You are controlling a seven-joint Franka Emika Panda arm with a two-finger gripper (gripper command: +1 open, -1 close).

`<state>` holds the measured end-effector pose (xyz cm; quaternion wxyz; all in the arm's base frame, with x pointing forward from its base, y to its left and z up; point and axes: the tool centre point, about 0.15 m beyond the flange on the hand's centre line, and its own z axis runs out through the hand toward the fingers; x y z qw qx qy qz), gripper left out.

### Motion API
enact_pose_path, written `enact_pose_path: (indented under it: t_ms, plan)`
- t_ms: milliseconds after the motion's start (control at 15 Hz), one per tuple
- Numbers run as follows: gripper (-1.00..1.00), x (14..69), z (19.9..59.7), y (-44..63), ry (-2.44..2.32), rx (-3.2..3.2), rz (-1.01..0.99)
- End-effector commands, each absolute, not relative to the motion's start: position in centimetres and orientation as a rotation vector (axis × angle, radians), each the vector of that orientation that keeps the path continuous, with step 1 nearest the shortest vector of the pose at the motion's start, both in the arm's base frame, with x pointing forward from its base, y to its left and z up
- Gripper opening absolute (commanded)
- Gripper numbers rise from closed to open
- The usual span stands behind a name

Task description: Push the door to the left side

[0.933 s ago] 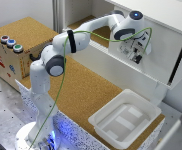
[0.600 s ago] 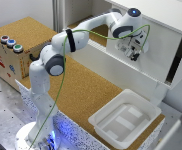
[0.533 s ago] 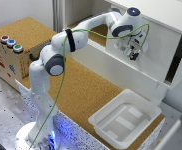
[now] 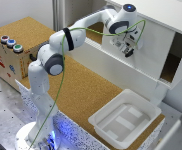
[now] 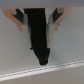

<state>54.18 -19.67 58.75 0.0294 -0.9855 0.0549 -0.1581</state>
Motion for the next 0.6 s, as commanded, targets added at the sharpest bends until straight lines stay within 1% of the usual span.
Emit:
enact_pose_path:
  t_ms: [0, 533]
  plan:
    - [-1.0, 56.8, 53.6, -13.9, 0.241, -3.128, -0.546]
    - [-1.0, 57.4, 53.1, -10.1, 0.238, -3.167, -0.52]
